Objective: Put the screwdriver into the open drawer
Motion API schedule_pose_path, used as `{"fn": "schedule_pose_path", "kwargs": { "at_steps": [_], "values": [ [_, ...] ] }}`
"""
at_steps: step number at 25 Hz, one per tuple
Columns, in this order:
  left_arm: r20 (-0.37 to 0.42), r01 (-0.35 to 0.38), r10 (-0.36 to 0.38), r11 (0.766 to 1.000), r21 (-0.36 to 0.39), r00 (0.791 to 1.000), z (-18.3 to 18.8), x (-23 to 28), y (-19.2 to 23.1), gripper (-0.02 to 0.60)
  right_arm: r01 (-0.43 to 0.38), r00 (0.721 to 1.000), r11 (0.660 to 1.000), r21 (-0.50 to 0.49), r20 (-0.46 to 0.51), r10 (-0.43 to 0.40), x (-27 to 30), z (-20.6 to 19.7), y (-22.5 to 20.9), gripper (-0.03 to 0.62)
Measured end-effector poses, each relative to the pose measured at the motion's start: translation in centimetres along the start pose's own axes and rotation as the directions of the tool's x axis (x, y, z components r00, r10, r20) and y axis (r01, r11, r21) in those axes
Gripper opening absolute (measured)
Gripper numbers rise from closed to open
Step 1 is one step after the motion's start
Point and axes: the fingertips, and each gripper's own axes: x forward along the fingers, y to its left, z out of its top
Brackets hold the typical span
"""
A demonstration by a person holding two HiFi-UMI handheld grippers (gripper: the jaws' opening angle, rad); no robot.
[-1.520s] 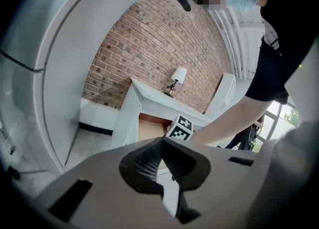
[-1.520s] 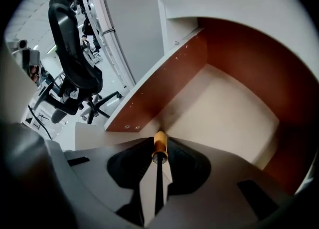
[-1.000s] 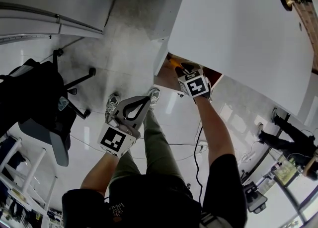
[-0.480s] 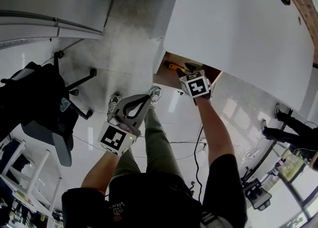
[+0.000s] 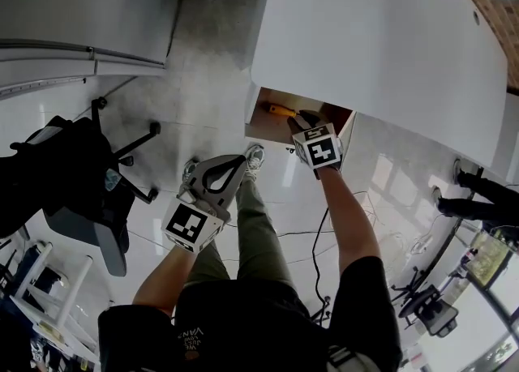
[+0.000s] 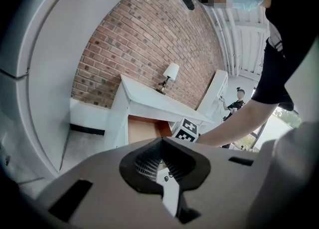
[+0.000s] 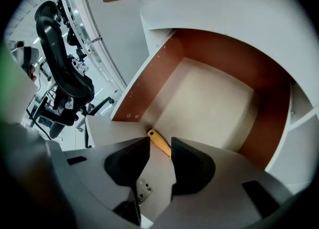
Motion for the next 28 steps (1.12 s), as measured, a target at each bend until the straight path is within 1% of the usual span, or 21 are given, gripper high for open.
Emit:
{"fn": "schedule_pose_path", "kwargs": {
  "at_steps": [4, 7, 10, 11, 13, 18, 20, 24, 28],
  "values": [
    [-0.009, 0.017, -0.017, 1.0, 0.015, 1.0, 1.0, 0.1, -1.4, 0.007, 0.001, 0.999, 0.999, 0.036, 0.051, -0.002, -2.5, 0.3, 0.5, 0.111],
    [-0.036, 0.048, -0.047, 0.998, 0.041, 0.998, 2.0, 0.3, -3.1, 0.008, 0.012, 0.993, 0.997, 0.08, 0.112, -0.021, -5.3, 0.7, 0.8, 0.084],
    [-0.054, 0.09, -0.086, 0.993, 0.077, 0.995, 3.0, 0.3, -4.5, 0.008, 0.044, 0.977, 0.989, 0.14, 0.2, -0.072, -8.3, 1.6, 1.1, 0.017],
    [-0.056, 0.102, -0.098, 0.991, 0.088, 0.994, 3.4, 0.2, -4.9, 0.007, 0.051, 0.97, 0.986, 0.158, 0.228, -0.087, -9.4, 1.9, 1.3, 0.004],
    [-0.06, 0.125, -0.119, 0.986, 0.108, 0.991, 4.2, 0.1, -5.8, 0.007, 0.059, 0.953, 0.98, 0.188, 0.283, -0.111, -11.5, 2.4, 1.8, 0.0],
    [-0.067, 0.166, -0.158, 0.975, 0.146, 0.985, 5.7, -0.7, -8.0, 0.008, 0.096, 0.897, 0.964, 0.25, 0.399, -0.192, -17.4, 3.1, 3.0, 0.0],
    [-0.07, 0.187, -0.177, 0.968, 0.166, 0.982, 6.3, -1.0, -8.6, 0.008, 0.11, 0.867, 0.955, 0.276, 0.443, -0.228, -19.8, 3.4, 3.6, 0.0],
    [-0.075, 0.208, -0.197, 0.958, 0.195, 0.978, 7.3, -2.2, -9.8, 0.008, 0.09, 0.802, 0.925, 0.368, 0.525, -0.287, -24.5, 3.2, 5.1, 0.0],
    [-0.065, 0.223, -0.214, 0.949, 0.223, 0.975, 8.8, -3.6, -11.0, 0.007, 0.083, 0.743, 0.895, 0.437, 0.571, -0.348, -28.9, 2.4, 6.7, 0.0]
  ]
}}
